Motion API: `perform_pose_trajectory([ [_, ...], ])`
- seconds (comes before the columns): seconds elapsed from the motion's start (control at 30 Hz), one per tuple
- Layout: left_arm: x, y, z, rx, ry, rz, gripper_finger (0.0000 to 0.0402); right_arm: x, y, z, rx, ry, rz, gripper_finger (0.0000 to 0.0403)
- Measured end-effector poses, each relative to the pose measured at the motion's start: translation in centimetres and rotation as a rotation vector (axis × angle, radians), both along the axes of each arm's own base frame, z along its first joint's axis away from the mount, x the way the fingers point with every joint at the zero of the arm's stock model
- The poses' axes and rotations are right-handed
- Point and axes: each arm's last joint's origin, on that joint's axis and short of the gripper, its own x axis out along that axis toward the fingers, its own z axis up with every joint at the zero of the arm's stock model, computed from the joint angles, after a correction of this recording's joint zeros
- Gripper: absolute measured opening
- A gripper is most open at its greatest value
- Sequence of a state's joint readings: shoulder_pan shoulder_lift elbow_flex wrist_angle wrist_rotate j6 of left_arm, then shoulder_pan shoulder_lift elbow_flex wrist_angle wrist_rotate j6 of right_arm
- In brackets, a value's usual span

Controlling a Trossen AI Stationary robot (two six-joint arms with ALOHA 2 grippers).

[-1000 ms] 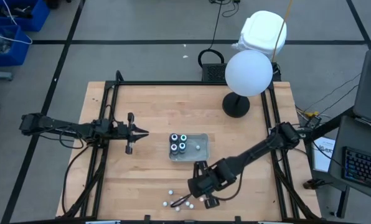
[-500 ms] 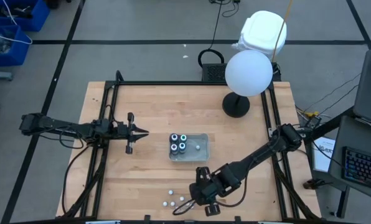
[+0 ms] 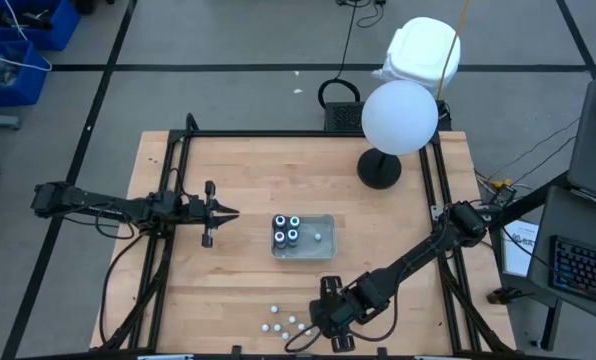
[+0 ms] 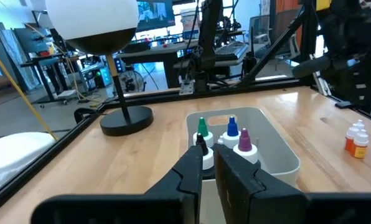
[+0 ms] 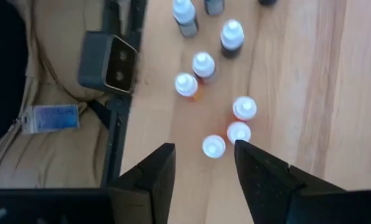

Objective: Pick & Place food coloring
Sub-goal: Put the small orange food coloring bottle into the gray bin

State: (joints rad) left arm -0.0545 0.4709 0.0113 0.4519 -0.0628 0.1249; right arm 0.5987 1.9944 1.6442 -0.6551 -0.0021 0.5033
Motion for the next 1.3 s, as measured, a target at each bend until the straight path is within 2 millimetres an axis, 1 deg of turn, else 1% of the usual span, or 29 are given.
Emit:
perform_pose_trajectory([
  [0.17,0.0,0.0,0.0,-0.006,0.000,0.000,0.0049,-0.4,-0.2,-1.0,0.006,0.049,-0.064,0.0157],
  [0.37,0.0,0.0,0.0,-0.006,0.001,0.000,0.0049,-0.6,-0.4,-1.5,0.031,0.083,-0.143,0.0157],
  [0.5,0.0,0.0,0.0,-0.006,0.001,0.000,0.0049,-0.5,-0.3,-1.6,0.057,0.080,-0.177,0.0157],
  [0.63,0.0,0.0,0.0,-0.007,0.001,0.000,0.0049,-0.4,-0.3,-2.2,0.103,0.075,-0.208,0.0157],
  [0.73,0.0,0.0,0.0,-0.006,0.001,0.000,0.0049,-0.5,-0.4,-2.6,0.138,0.106,-0.220,0.0157],
  [1.0,0.0,0.0,0.0,-0.006,0.004,0.000,0.0049,-0.3,-0.8,-2.8,0.116,0.089,-0.241,0.0157],
  [1.23,0.0,0.0,-0.1,-0.006,0.006,0.000,0.0049,0.1,-0.6,-4.6,0.103,0.117,-0.250,0.0157],
  [1.3,0.0,0.0,-0.1,-0.006,0.009,0.000,0.0049,0.1,-0.6,-4.8,0.110,0.134,-0.246,0.0157],
])
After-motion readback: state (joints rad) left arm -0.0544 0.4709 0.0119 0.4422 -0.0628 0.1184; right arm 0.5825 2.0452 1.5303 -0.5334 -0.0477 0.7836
